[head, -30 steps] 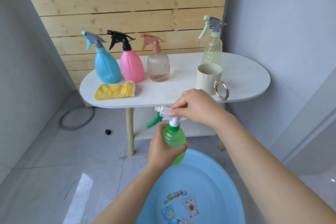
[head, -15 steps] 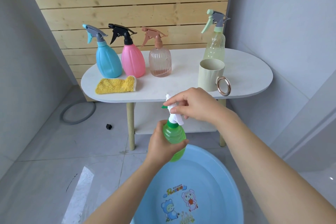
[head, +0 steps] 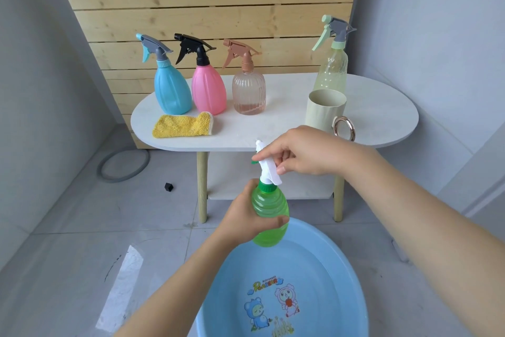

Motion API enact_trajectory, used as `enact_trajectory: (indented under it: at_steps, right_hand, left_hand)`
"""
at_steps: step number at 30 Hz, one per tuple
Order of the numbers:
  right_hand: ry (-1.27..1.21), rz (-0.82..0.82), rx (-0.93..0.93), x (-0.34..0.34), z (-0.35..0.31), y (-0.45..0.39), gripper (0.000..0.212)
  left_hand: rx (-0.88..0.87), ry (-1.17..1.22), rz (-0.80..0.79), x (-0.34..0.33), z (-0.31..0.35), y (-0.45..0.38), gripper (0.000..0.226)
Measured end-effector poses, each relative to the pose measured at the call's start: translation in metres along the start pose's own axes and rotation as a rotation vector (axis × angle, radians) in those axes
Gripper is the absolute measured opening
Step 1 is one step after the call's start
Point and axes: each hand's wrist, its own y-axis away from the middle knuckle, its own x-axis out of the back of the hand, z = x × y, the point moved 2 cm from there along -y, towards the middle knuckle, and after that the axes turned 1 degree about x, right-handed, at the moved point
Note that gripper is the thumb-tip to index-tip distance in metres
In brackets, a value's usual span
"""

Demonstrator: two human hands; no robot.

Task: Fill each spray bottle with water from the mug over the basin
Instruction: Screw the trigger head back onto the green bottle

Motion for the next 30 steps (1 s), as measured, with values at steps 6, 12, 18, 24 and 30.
enact_trajectory:
  at_steps: [6,12,18,24,30]
  right_hand:
    - [0.254,0.066,0.178,0.020,-0.010,-0.007,0.028]
    - [0.259,0.023,0.170,0.015,-0.014,-0.009,0.019]
    - [0.338,0.099,0.073,0.011,-0.016,-0.006,0.024]
    - [0.161,0.109,-0.139,0.004,-0.019,-0.017,0.020]
    - [-0.200,-0.122,-0.246,0.013,-0.018,-0.019,0.024]
  left_hand:
    - [-0.030,0.005,0.005,0.005,0.009,0.002,0.063]
    - [-0.012,-0.007,0.033,0.006,0.012,0.003,0.071]
    - [-0.020,-0.037,0.071,0.006,0.013,0.003,0.072]
    - [-0.005,-0.078,0.162,0.000,0.011,0.001,0.066]
    - [0.007,-0.071,0.166,0.000,0.011,0.001,0.063]
